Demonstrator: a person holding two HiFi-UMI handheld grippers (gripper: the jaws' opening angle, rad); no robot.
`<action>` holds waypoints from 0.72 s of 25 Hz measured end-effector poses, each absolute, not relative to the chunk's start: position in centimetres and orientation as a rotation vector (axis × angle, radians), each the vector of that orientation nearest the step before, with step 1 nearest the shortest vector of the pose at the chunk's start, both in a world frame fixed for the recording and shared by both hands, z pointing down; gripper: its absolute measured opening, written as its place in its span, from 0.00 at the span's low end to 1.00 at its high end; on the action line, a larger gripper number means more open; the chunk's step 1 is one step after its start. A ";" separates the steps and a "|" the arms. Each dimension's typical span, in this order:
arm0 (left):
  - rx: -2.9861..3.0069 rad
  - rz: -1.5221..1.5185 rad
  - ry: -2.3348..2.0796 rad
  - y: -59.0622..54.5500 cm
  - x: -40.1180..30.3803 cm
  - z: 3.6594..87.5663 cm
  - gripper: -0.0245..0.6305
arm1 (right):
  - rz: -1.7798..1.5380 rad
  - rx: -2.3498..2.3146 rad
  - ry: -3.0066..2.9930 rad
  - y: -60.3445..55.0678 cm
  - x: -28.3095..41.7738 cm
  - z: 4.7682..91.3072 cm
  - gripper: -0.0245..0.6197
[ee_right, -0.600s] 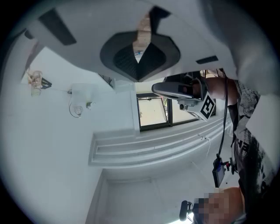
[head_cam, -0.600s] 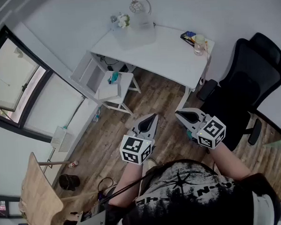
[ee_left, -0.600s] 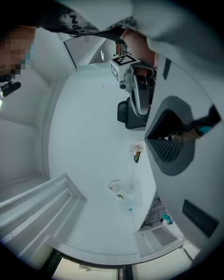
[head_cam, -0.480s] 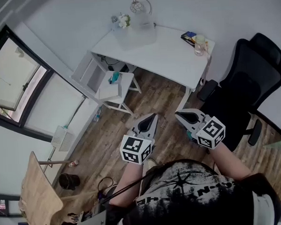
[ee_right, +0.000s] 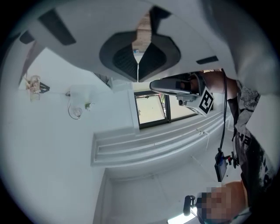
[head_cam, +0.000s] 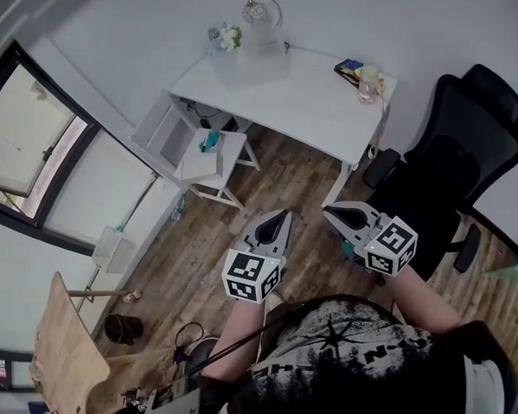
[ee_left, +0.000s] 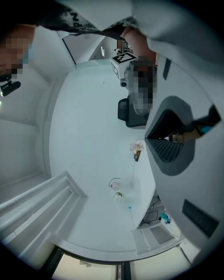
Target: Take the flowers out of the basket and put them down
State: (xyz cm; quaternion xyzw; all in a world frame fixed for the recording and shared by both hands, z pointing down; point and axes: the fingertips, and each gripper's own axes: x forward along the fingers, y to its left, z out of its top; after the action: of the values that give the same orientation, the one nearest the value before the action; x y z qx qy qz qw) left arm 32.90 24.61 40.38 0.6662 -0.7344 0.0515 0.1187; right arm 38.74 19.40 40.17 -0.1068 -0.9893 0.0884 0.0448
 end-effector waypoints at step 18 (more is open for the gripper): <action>1.871 0.122 -2.136 25.7 24.6 43.2 0.05 | 0.289 -0.399 -2.981 20.7 30.1 43.2 0.07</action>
State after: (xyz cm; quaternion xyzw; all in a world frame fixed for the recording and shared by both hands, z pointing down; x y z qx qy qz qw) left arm 24.65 25.66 43.22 0.6510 -0.7432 0.0426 0.1488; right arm 30.09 20.66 43.20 -0.1320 -0.9848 0.0954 0.0600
